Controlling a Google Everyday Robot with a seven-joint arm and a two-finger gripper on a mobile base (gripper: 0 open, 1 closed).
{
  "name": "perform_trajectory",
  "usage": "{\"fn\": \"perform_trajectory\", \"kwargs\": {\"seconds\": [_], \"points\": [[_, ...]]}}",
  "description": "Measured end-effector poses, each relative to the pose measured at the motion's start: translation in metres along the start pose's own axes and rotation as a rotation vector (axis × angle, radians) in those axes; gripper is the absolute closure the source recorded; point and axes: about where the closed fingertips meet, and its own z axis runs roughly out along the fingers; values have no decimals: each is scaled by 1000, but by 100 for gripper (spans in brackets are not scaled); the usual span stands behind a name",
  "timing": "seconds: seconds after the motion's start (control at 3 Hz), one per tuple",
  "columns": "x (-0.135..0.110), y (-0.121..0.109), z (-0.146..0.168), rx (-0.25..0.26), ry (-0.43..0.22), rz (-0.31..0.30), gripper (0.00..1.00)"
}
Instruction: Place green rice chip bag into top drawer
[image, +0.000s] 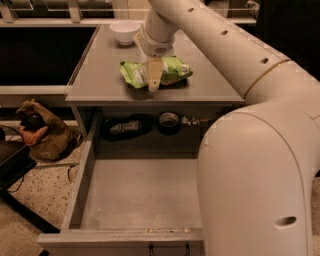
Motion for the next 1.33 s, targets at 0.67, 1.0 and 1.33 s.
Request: {"fn": "perform_trajectory", "kwargs": {"seconds": [0.67,1.0,1.33], "points": [[0,0,0,0,0,0,42],[0,0,0,0,0,0,65],[-5,12,-14,-5,-23,17,88]]}}
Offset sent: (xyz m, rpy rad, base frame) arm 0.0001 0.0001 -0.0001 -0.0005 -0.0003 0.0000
